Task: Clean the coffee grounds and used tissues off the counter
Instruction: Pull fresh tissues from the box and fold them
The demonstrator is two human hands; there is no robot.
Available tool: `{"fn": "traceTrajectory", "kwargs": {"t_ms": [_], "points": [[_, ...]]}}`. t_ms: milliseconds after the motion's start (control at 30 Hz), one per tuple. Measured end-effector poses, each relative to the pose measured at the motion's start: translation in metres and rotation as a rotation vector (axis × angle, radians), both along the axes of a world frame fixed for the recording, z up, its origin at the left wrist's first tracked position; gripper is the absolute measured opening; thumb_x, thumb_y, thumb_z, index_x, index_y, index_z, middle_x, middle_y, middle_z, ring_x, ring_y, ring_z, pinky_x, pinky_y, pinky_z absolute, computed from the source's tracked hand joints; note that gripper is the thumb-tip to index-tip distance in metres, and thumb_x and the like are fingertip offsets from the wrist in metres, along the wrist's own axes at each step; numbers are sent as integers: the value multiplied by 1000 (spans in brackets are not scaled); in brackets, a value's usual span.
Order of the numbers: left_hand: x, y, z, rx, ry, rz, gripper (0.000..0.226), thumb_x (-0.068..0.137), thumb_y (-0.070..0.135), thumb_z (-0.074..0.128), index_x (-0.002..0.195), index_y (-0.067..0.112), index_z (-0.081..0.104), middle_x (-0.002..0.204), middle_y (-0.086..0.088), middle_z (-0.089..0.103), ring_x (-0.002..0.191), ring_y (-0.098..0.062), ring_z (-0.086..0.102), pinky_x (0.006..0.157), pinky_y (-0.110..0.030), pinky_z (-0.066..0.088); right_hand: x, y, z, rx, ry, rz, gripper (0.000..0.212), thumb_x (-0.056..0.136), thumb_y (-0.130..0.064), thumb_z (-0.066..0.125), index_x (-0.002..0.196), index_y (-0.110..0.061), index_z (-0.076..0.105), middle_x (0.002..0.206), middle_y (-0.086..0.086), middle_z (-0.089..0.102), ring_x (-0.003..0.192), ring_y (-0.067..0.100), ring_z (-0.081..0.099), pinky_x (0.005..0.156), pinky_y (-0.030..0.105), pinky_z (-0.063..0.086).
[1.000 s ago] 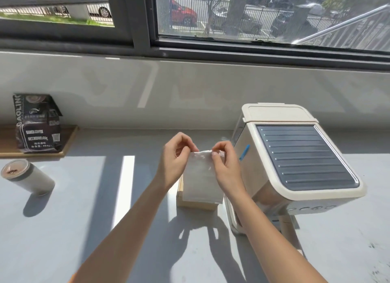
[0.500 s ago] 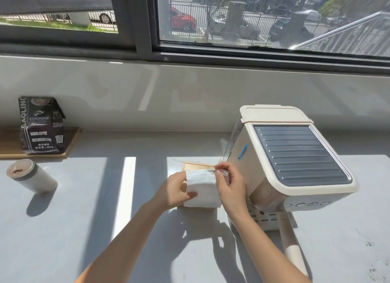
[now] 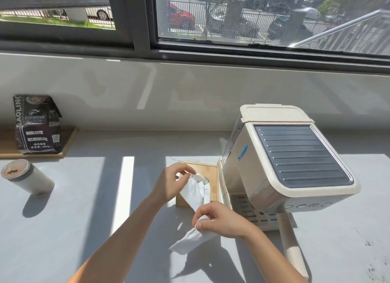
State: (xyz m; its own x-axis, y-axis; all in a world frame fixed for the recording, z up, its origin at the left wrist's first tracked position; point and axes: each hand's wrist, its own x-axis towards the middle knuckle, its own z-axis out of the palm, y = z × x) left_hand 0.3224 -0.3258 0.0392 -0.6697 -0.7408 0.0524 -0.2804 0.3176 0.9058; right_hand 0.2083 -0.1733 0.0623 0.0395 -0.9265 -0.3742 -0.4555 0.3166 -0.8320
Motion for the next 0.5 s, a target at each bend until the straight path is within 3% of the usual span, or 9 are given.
{"fn": "traceTrajectory", "kwargs": {"t_ms": [100,200,267,300,400,500], "points": [[4,2,0,-31,14,-59,43,75,-13,46,92,20,68,100,9,65,92,-8,57,73,-16,40,-1,2,-5,124,18,189,10,85,-19,67,92,-17,74,60,7,40,52,9,31,50,21,28],[10,3,-4,-179,-105,-195,46,72,2,45,112,14,63,125,6,49,116,-8,43,89,-9,30,3,7,-14,200,100,297,15,84,-20,68,95,-13,74,65,22,48,51,13,35,51,23,30],[13,5,-5,-206,-164,-225,56,67,10,43,120,18,60,135,5,40,123,-9,36,95,-14,24,7,9,-19,143,99,149,12,84,-18,67,91,-13,75,80,20,64,69,23,56,67,30,43],[14,5,-5,-198,-153,-223,55,67,10,45,119,17,62,135,5,41,123,-8,37,96,-13,25,7,9,-20,77,66,11,10,84,-17,66,87,-15,75,85,10,70,80,17,63,76,29,46],[13,4,-2,-69,-53,-161,41,75,-1,48,108,11,68,120,3,60,109,-4,53,90,-10,35,1,-2,-22,-226,22,-394,12,82,-10,69,80,-19,76,93,-9,68,88,-3,60,79,20,44],[12,2,3,144,-14,-116,44,78,-10,41,102,13,69,111,-3,67,104,-15,61,82,-21,47,-6,-16,-21,-415,56,-621,14,81,-7,72,78,-20,75,118,0,51,112,8,50,97,28,42]]}}
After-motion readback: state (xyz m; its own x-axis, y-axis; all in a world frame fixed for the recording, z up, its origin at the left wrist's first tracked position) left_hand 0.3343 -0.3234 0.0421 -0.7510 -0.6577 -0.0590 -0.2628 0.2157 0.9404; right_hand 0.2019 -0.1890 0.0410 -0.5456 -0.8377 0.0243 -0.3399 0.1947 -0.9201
